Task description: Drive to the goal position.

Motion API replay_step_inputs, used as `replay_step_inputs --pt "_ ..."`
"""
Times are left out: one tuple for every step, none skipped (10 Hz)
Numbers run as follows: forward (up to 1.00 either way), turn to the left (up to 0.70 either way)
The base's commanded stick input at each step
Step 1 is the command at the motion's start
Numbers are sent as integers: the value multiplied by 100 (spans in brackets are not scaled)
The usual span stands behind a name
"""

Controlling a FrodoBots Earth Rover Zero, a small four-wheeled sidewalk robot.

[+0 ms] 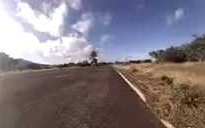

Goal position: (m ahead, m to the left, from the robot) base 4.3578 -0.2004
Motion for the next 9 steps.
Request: replay_step_inputs --pt "70 0" --pt "70 -12" --pt "70 -30" --pt "70 -35" --pt "70 -35" --pt "70 -35" --pt "70 -35" --pt "70 -28" --pt "70 -15"
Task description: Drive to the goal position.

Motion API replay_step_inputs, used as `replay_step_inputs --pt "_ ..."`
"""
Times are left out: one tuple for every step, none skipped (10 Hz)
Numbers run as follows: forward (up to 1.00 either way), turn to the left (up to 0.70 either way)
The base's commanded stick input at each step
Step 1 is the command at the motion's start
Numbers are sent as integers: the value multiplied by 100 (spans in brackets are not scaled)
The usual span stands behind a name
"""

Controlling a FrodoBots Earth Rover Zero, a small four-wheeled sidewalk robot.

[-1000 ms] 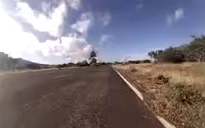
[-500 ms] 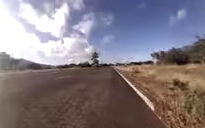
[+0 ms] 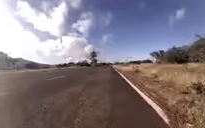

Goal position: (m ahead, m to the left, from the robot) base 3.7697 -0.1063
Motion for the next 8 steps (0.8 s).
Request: replay_step_inputs --pt "70 0" --pt "70 0" --pt "70 0" --pt "70 0" --pt "70 0" --pt "70 0" --pt "70 0" --pt "70 0"
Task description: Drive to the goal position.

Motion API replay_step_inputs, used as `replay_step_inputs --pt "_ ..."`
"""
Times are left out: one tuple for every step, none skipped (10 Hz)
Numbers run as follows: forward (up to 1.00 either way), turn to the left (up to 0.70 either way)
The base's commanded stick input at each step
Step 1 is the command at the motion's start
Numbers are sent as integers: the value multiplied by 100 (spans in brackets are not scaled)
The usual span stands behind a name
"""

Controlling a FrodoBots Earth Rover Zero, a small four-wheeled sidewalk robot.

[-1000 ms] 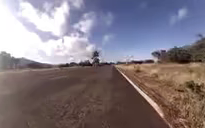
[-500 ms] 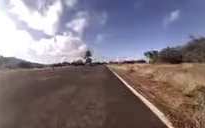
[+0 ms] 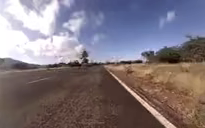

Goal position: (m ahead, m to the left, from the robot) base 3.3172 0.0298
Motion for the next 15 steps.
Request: replay_step_inputs --pt "70 0" --pt "70 0" --pt "70 0" --pt "70 0" --pt "70 0" --pt "70 0" --pt "70 0" --pt "70 -6" --pt "70 -21" --pt "70 -35" --pt "70 -35" --pt "70 -35" --pt "70 -35" --pt "70 0" --pt "70 0"
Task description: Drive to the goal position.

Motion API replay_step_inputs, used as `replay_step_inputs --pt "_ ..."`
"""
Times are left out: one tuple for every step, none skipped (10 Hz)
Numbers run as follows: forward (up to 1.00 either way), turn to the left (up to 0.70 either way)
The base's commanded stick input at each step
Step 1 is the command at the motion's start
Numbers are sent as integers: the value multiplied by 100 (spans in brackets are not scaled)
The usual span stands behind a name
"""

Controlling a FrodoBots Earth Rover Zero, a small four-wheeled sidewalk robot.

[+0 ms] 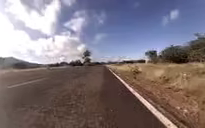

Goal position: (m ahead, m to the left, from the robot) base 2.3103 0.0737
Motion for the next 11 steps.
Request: replay_step_inputs --pt "70 0" --pt "70 0" --pt "70 0" --pt "70 0" --pt "70 0" --pt "70 0" --pt "70 0" --pt "70 0" --pt "70 0" --pt "70 0" --pt "70 0"
